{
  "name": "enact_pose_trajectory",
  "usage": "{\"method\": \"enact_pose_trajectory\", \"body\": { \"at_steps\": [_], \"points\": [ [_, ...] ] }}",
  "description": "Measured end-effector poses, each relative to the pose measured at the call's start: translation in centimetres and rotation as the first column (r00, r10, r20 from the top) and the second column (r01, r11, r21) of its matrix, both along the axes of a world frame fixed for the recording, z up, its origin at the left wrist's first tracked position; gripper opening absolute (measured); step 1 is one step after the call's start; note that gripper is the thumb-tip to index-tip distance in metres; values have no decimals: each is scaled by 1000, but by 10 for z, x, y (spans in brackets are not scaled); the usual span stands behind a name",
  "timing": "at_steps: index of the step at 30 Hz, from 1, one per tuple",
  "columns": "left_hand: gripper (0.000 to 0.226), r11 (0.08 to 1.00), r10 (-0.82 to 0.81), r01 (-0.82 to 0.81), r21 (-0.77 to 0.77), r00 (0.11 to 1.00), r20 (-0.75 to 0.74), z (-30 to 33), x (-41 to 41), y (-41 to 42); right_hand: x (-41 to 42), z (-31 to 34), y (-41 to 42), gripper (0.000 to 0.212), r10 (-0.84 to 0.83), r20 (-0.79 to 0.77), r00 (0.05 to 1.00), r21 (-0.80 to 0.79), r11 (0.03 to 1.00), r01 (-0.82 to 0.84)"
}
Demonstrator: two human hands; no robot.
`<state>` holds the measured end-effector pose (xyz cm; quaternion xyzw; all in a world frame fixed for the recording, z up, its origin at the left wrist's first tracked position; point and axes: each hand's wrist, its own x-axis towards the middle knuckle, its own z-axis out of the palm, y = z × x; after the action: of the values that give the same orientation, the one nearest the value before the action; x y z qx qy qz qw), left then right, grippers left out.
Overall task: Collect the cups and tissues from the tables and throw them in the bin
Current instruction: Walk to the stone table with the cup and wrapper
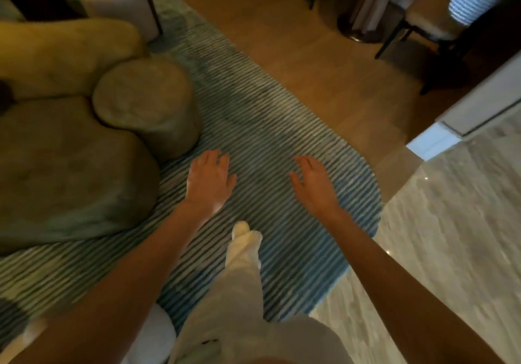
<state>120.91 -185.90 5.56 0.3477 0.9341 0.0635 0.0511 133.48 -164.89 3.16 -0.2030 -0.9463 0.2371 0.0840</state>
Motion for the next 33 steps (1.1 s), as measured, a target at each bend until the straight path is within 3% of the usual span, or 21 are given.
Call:
{"method": "enact_pose_trajectory", "body": {
  "at_steps": [6,14,21,24,28,33],
  "points": [
    [51,993,85,-81,83,996,-43,30,-162,78,-173,21,79,50,58,-27,998,3,998,-58],
    [51,1000,10,-9,5,997,-80,46,-334,206,-327,29,207,43,-6,-41,999,-27,1000,5],
    [53,994,-19,12,-107,998,-61,35,-476,363,-471,24,364,66,0,9,1000,52,999,0],
    [51,993,-31,24,-114,998,-57,45,-533,432,-535,46,427,62,-14,-37,999,92,996,17],
    [46,994,12,-16,-111,999,-30,53,-599,501,-621,53,498,50,20,21,1000,112,993,-22],
    [47,993,82,-85,-85,996,-40,49,-707,557,-740,41,553,50,93,44,995,102,990,-97]
  ]
}}
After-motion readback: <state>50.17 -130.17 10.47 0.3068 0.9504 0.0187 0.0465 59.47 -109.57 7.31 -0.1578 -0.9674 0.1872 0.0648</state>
